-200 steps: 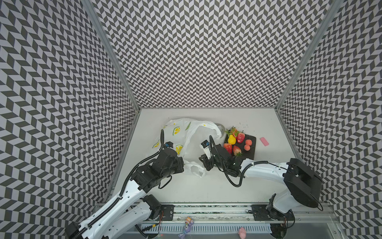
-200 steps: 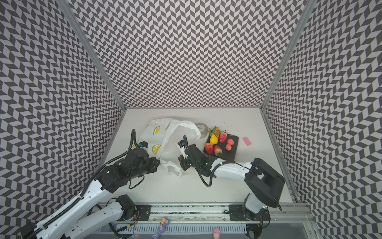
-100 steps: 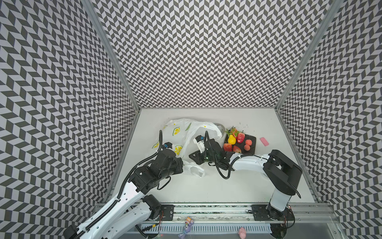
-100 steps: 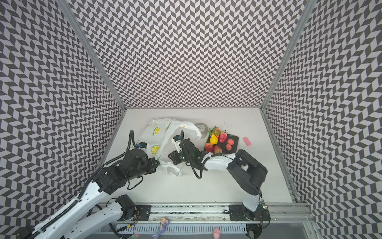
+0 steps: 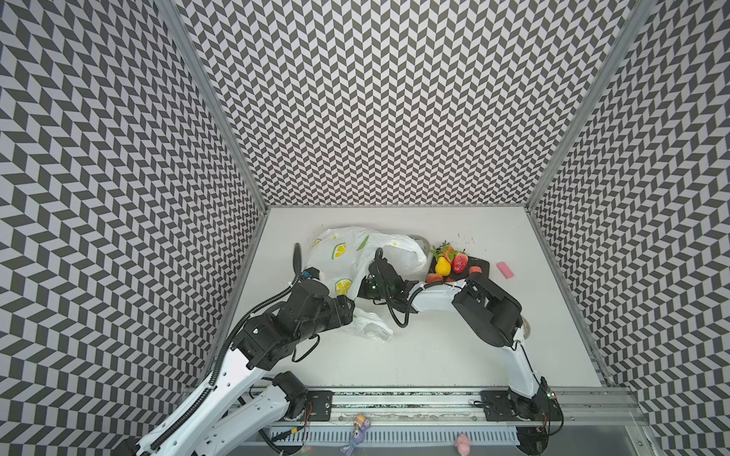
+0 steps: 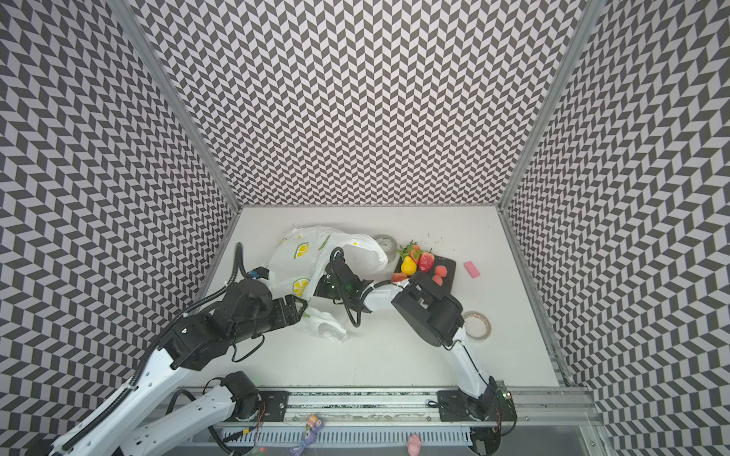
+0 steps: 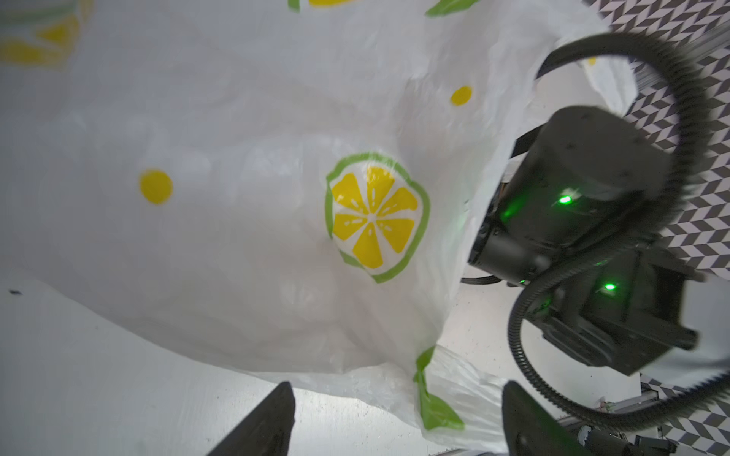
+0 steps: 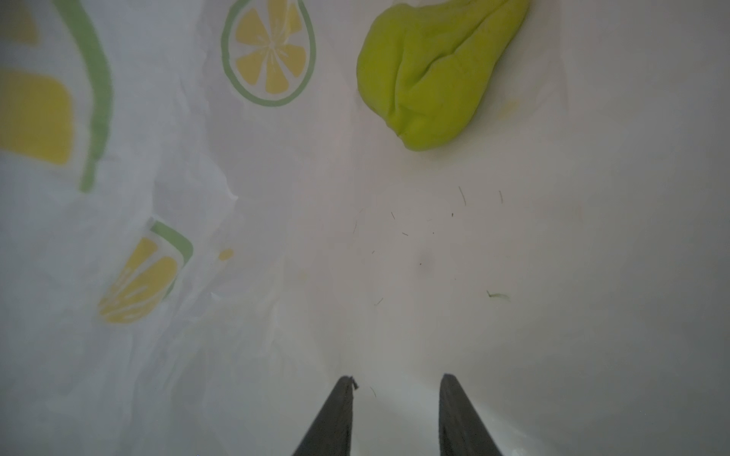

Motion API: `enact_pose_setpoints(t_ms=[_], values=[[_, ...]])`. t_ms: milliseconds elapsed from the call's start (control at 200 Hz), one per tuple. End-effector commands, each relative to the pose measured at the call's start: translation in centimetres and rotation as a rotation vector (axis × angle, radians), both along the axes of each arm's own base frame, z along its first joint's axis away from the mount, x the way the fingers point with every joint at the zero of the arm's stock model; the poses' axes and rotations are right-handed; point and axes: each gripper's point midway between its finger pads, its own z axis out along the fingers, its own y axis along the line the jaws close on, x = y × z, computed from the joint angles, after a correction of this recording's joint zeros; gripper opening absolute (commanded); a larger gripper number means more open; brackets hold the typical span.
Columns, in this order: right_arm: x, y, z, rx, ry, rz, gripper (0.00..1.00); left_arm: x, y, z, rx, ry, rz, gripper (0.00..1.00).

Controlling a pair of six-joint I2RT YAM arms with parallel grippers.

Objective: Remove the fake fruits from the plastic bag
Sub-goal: 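Move the open right gripper back into the bag toward the green pear, then push the right gripper deeper toward the green pear while the left lifts the bag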

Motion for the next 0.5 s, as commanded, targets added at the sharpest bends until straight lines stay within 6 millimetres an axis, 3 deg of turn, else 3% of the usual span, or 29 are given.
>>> enact_pose_setpoints(t_ms=[0, 80, 140, 496], values=[[1.6, 0.3, 0.8, 0.066, 0.011, -0.108, 0.44, 1.8, 2.2, 4.8, 0.060, -0.109, 0.106, 0.93], [1.6, 0.1, 0.7, 0.068, 0.024, -0.126, 0.48, 3.6, 3.5, 6.1, 0.141, -0.117, 0.156, 0.98], [1.6, 0.0, 0.6, 0.064, 0.024, -0.128, 0.50, 5.7, 4.3, 6.0, 0.201, -0.097, 0.168, 1.00], [1.0, -0.7, 0.6, 0.020, 0.006, -0.106, 0.53, 20.6, 10.4, 2.2, 0.179, -0.013, 0.246, 1.00]])
